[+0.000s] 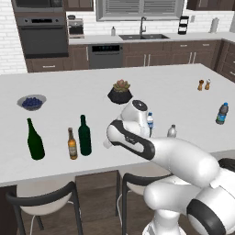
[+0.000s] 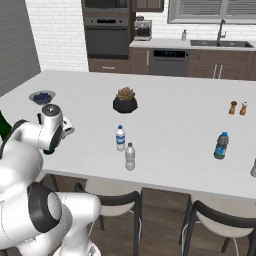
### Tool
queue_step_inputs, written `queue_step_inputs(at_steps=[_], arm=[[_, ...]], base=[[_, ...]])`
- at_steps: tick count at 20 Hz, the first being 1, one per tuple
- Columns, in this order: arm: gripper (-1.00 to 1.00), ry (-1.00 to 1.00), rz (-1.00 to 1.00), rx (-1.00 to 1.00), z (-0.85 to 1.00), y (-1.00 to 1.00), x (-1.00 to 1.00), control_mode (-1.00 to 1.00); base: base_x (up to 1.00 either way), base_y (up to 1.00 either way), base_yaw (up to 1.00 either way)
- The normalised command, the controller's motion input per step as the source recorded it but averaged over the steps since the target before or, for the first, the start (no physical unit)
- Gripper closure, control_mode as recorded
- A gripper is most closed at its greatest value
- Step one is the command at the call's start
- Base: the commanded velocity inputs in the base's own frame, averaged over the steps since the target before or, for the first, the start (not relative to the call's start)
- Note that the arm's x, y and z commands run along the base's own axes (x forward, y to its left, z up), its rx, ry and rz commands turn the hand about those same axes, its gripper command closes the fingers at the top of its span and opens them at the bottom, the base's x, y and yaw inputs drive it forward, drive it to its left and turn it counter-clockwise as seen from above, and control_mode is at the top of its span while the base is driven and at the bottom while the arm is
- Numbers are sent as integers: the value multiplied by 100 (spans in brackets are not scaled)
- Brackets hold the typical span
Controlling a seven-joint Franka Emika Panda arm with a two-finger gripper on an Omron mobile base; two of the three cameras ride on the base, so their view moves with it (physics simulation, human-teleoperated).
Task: Move the plastic bottles in the middle to the plastics group, and the glass bottles in the middle to the glass group.
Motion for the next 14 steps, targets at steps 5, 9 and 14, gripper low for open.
queue_step_inputs(at_steps=[5,9,14], arm=[[-100,1,-13,0,0,-43,0,-100],[-100,4,-15,0,0,-52,0,-100],[-100,5,-13,0,0,-72,0,-100]], base=[[0,0,0],[0,0,0],[0,0,0]])
